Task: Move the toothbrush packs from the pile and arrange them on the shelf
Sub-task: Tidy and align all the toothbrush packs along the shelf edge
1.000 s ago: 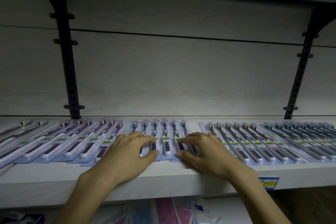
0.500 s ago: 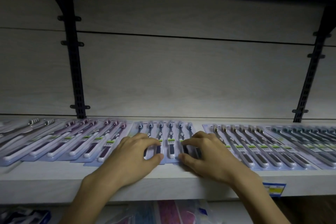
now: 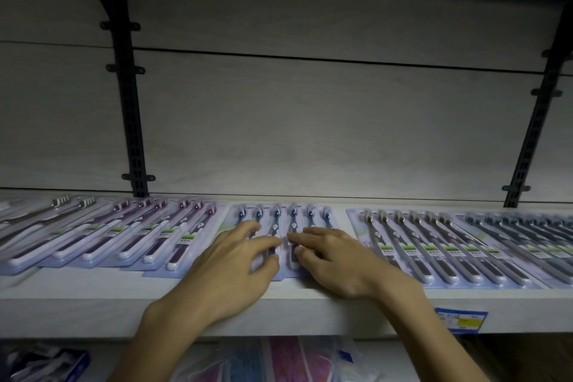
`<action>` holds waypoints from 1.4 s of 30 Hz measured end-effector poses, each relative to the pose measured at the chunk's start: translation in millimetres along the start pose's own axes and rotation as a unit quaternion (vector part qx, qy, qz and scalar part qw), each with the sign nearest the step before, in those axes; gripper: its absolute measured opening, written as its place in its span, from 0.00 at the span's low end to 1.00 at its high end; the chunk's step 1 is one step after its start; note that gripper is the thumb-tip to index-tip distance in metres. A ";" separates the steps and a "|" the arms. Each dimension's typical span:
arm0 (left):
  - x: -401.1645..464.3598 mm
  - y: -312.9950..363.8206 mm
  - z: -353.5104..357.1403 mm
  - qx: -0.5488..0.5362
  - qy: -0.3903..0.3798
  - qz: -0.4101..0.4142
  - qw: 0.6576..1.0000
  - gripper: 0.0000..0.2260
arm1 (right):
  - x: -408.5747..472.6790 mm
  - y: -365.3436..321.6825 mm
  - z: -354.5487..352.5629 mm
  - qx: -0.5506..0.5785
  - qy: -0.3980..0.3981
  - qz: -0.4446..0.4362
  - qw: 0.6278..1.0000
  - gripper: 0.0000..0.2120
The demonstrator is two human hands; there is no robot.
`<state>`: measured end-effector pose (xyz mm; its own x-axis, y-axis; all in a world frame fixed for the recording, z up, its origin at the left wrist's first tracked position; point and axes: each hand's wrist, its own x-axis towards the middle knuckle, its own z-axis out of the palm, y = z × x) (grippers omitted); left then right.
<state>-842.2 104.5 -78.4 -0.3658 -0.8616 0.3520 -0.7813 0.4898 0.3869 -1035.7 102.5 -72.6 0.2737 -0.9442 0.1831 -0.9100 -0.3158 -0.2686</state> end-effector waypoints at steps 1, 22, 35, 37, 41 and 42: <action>-0.4 0.9 -0.7 0.009 -0.003 0.004 1.000 0.17 | 0.6 -1.0 -0.2 0.002 -0.007 0.000 1.000 0.22; -19.4 16.4 -6.8 0.059 0.001 -0.014 0.998 0.27 | -37.7 -18.0 -1.3 -0.008 -0.012 0.016 1.000 0.24; -27.0 20.9 -4.7 0.067 -0.001 -0.028 0.997 0.22 | -44.6 -24.9 2.4 -0.016 -0.002 0.021 1.000 0.25; -24.6 19.3 -4.2 0.075 0.001 -0.030 0.997 0.25 | -44.2 -23.8 2.8 -0.017 -0.003 0.019 1.000 0.25; -18.6 15.6 -1.6 0.097 0.014 -0.017 0.995 0.21 | -43.4 -22.1 3.5 -0.023 -0.007 0.017 1.000 0.25; -17.7 15.2 -1.5 0.087 0.018 -0.017 0.996 0.18 | -43.5 -22.6 3.4 -0.024 -0.007 0.016 1.000 0.25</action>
<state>-846.8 127.5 -77.4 -0.3220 -0.8703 0.3726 -0.8700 0.4273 0.2461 -1026.1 150.4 -77.7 0.2487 -0.9551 0.1611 -0.9319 -0.2813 -0.2291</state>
